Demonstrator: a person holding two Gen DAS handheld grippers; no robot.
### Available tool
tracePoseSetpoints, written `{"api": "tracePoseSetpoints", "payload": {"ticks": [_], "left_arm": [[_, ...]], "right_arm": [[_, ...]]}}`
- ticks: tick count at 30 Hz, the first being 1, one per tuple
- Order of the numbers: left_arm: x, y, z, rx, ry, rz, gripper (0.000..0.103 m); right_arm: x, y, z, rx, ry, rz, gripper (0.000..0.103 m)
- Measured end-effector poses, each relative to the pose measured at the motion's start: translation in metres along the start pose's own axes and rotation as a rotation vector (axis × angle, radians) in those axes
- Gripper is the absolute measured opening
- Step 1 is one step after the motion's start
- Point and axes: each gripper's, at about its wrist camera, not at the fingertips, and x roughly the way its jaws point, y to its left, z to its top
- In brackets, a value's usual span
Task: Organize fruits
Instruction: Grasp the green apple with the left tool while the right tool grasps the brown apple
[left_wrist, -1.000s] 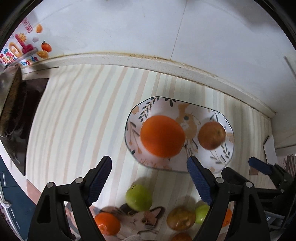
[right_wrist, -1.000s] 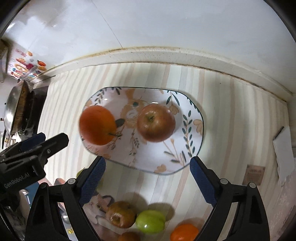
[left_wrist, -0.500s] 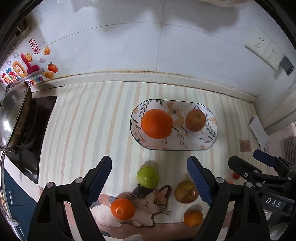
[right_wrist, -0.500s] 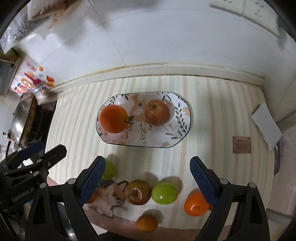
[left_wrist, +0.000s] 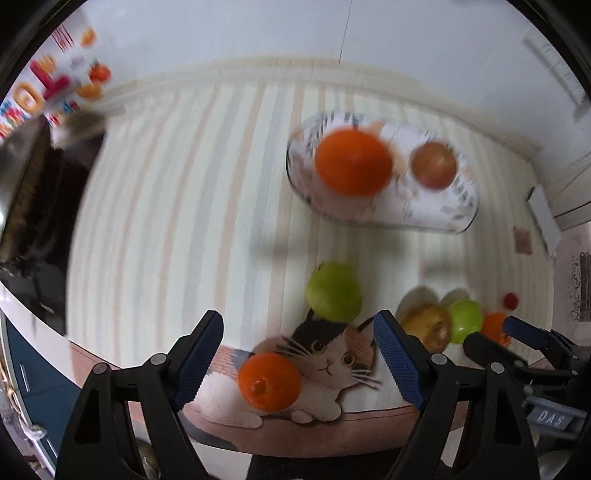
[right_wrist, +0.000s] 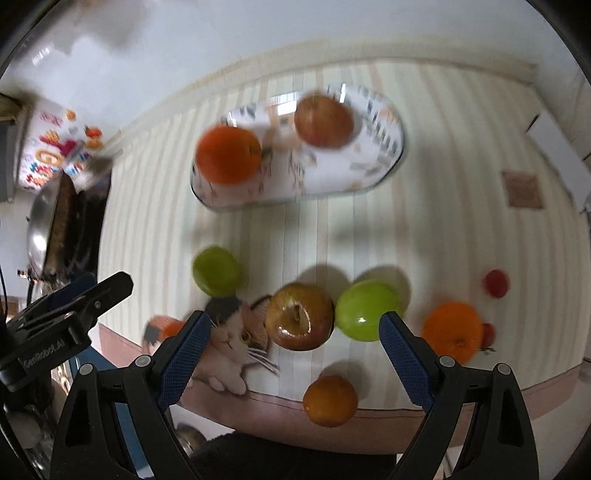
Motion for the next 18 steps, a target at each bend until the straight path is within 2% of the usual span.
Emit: {"api": "tracePoseSetpoints", "payload": {"ticks": [6,7,11,13,14,16,18], "left_arm": [[0.063,0.003,0.014,-0.094,0.172,-0.115,0.083],[0.072,0.004,0.017,-0.120,0.197,-0.143,0.083],[0.097,0.003,0.024,-0.181,0.265,-0.209,0.083],[0.104,0.001,0.026,-0.195,0.276,-0.216,0.081],[0.106,0.000,0.027,-0.199,0.276,-0.217,0.079],[0.111,-0.002,0.027,-0.204,0.278,-0.214,0.060],[0.112,-0.004,0.027,-0.208,0.275,-0.246,0.053]], "right_arm": [[0.052,0.015,0.007,-0.131,0.100,-0.018,0.093],[0.056,0.021,0.008,-0.171,0.093,-0.032,0.092],[0.069,0.035,0.013,-0.256,0.136,-0.068,0.091],[0.075,0.040,0.013,-0.295,0.158,-0.079,0.090],[0.077,0.043,0.013,-0.313,0.167,-0.087,0.090],[0.082,0.049,0.015,-0.351,0.176,-0.111,0.090],[0.087,0.054,0.015,-0.374,0.182,-0.123,0.090]]}}
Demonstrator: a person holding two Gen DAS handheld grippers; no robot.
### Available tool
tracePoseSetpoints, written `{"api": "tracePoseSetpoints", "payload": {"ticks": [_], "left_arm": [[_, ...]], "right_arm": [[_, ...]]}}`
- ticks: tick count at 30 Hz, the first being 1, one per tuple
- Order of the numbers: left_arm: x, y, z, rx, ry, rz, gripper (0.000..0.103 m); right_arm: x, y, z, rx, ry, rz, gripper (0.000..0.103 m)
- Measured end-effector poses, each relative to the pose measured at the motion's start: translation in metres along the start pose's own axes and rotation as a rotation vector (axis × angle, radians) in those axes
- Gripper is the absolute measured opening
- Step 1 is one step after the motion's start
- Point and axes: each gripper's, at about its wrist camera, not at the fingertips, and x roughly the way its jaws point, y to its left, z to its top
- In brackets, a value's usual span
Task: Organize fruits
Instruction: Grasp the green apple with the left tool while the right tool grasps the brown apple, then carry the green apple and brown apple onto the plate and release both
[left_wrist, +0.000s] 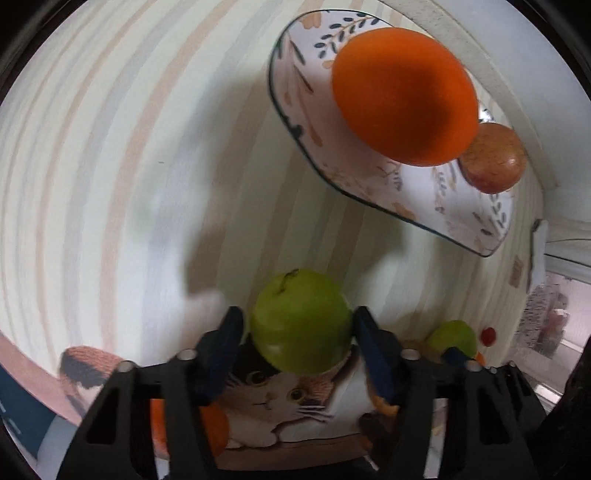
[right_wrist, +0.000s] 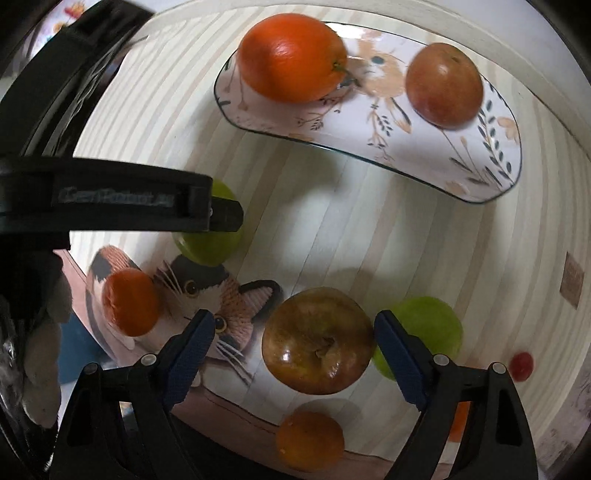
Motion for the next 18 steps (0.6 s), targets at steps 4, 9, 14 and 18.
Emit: {"api": "tracePoseSetpoints", "payload": {"ticks": [4,9,14,18], "left_arm": [[-0.001,-0.011,-0.014,0.101,-0.032,0.114,0.053],[0.001,-0.011,-0.036,0.168,-0.015,0.165,0.054],[0.017,-0.015,-0.034,0.144,0.022,0.139,0.056],[0.024,-0.022,-0.036,0.137,0.014,0.146,0.053]], "right_arm": [[0.007,0.006,0.007,-0.052,0.026,-0.024,0.087],[0.016,0.016,0.013,-0.137,0.063,-0.058,0.083],[0.034,0.022,0.021,-0.157,0.112,-0.066,0.083],[0.037,0.023,0.029,-0.152,0.124,-0.067,0.082]]}}
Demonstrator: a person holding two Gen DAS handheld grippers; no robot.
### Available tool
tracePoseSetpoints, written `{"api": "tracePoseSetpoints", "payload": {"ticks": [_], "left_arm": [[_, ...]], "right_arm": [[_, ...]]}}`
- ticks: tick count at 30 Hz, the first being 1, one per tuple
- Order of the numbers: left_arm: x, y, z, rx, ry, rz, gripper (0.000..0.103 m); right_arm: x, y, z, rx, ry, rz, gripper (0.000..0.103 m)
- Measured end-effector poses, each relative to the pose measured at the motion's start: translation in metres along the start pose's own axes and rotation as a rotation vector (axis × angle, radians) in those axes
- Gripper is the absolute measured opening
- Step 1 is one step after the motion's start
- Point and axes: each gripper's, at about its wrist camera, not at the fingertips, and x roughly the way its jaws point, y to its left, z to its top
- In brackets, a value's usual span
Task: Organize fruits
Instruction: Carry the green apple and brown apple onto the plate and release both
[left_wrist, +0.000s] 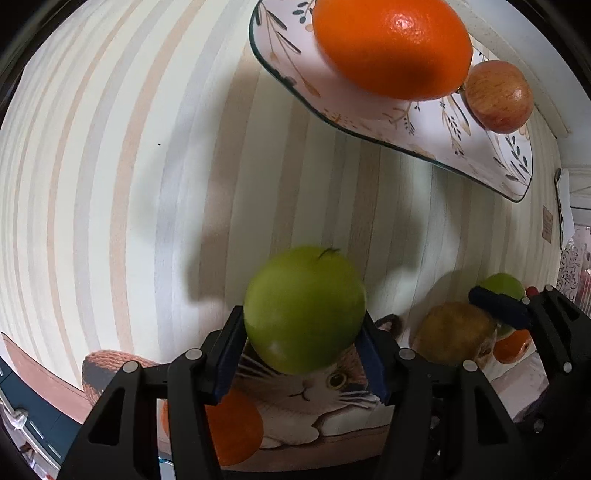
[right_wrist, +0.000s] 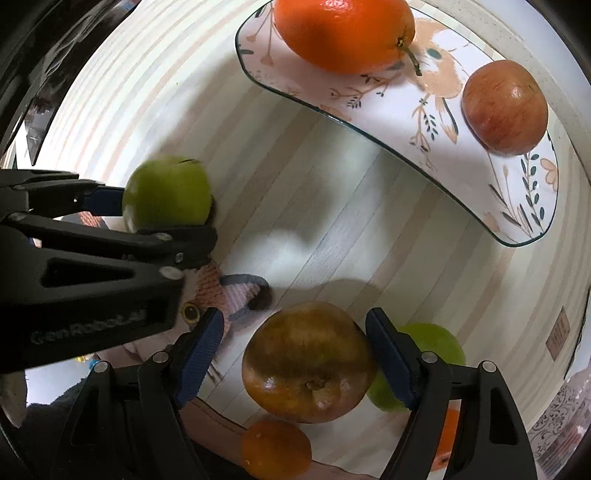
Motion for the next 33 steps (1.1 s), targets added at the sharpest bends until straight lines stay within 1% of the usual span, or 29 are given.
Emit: {"api": "tracePoseSetpoints", "payload": {"ticks": [3,5,7,8,9,11,15,17,18,19,20,21,23,25,27,30,33], "left_arm": [[0.000,-0.003,-0.001,0.002,-0.006,0.003,0.053],[-0.001,-0.002,-0.005,-0.004,-0.018,0.011,0.048],[-0.003,0.006,0.002,-0.008,-0.025,0.017,0.044],[-0.004,0.006,0.002,-0.014,-0.028,0.012,0.044],[-0.005,0.006,0.005,-0.018,-0.030,0.007,0.044],[-0.005,0.007,0.004,-0.019,-0.034,0.004,0.044],[-0.012,0.010,0.008,-0.014,-0.051,0.004,0.042],[-0.018,0.019,0.007,-0.021,-0.052,-0.035,0.043],[-0.019,0.021,0.007,-0.039,-0.043,-0.062,0.045],[-0.018,0.027,0.008,-0.063,-0.018,-0.100,0.049],[-0.017,0.037,0.008,-0.090,0.007,-0.136,0.050],[-0.015,0.043,0.009,-0.119,0.021,-0.158,0.051],[-0.016,0.055,0.011,-0.175,0.022,-0.218,0.052],[-0.017,0.062,0.012,-0.210,0.029,-0.260,0.053],[-0.020,0.067,0.012,-0.228,0.025,-0.279,0.053],[-0.023,0.070,0.014,-0.239,0.018,-0.279,0.053],[-0.027,0.075,0.027,-0.258,0.013,-0.287,0.054]], "right_arm": [[-0.001,-0.001,-0.001,0.011,0.006,0.020,0.082],[-0.001,-0.002,-0.002,0.018,0.009,0.029,0.082],[0.001,-0.003,-0.006,0.011,0.013,0.026,0.082],[0.002,-0.002,-0.008,0.006,0.012,0.021,0.082],[0.002,-0.001,-0.008,0.002,0.012,0.012,0.080],[0.006,0.004,-0.010,-0.013,0.011,-0.031,0.070],[0.005,0.008,-0.011,-0.010,-0.010,-0.022,0.070],[0.005,0.004,-0.013,-0.008,-0.012,-0.015,0.070],[0.006,0.000,-0.018,0.004,-0.013,-0.005,0.070],[0.004,-0.004,-0.028,0.015,-0.013,0.006,0.070],[0.003,-0.008,-0.028,0.027,-0.010,0.018,0.070],[0.000,-0.022,-0.031,0.034,-0.006,0.026,0.070],[-0.001,-0.027,-0.028,0.053,-0.002,0.042,0.070],[0.000,-0.031,-0.028,0.062,-0.003,0.048,0.070],[0.001,-0.034,-0.028,0.070,0.008,0.055,0.070],[0.001,-0.037,-0.028,0.082,0.011,0.068,0.070],[-0.002,-0.038,-0.029,0.091,0.007,0.072,0.070]]}}
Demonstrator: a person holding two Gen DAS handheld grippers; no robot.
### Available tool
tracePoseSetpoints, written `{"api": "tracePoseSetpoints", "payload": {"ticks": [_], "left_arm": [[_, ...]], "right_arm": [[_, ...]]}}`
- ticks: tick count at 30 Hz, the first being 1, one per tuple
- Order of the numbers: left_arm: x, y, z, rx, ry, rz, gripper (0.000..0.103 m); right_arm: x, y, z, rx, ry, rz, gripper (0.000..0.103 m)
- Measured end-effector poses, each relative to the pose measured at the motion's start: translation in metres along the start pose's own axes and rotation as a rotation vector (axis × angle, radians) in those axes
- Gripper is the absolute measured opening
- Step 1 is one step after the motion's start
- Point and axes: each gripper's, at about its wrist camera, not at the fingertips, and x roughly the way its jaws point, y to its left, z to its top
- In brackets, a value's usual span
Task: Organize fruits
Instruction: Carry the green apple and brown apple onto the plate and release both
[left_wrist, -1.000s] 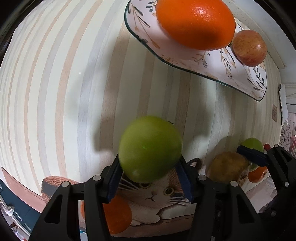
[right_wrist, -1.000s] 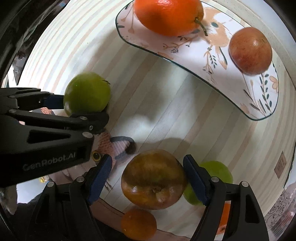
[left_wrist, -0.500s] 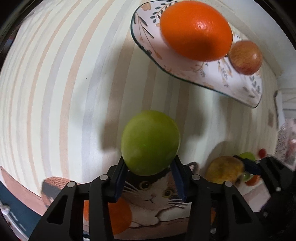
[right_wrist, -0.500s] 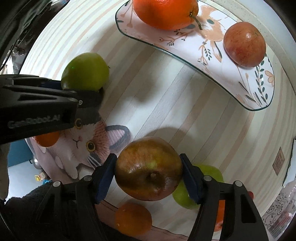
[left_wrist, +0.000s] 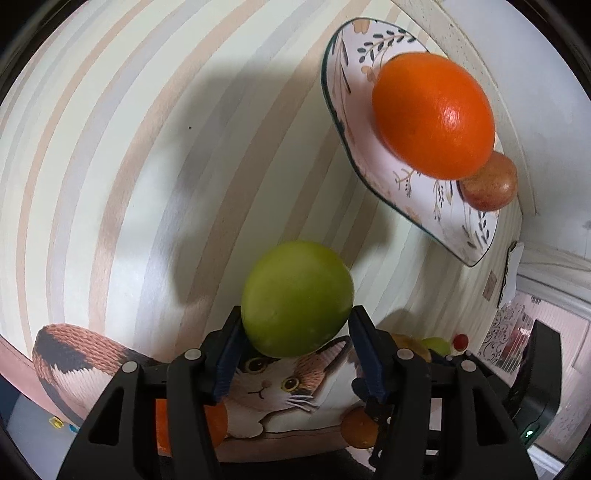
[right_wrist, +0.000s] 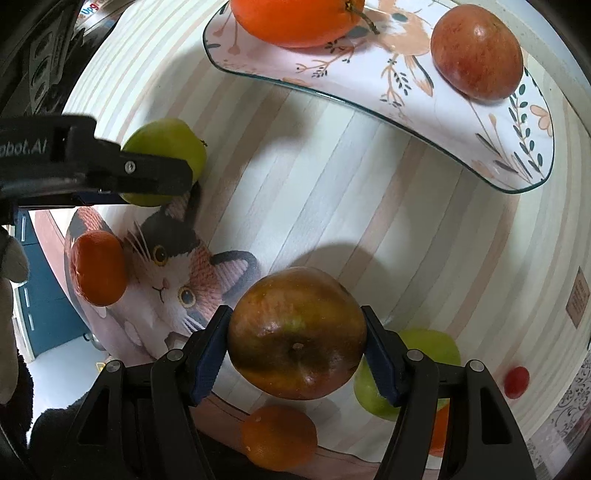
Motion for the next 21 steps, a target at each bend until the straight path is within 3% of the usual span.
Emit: {"api": "tracePoseSetpoints", "payload": {"ticks": [3,12,21], "left_arm": [[-0.005,0.001,-0.004,-0.011,-0.002,-0.024,0.054],[0.007,-0.001,0.005,-0.029,-0.002,0.023,0.056],[0.005,-0.017,0.000,0.083,-0.092,0.129,0.055]], "right_arm": [[0.004,0.001,0.001,0.010,0.001,0.008,0.070],[0.003,-0.010,0.006,0.039,-0.003,0.023,0.071],[0.003,-0.001,0.001,0.028,-0.035,-0.020,0.069]]}}
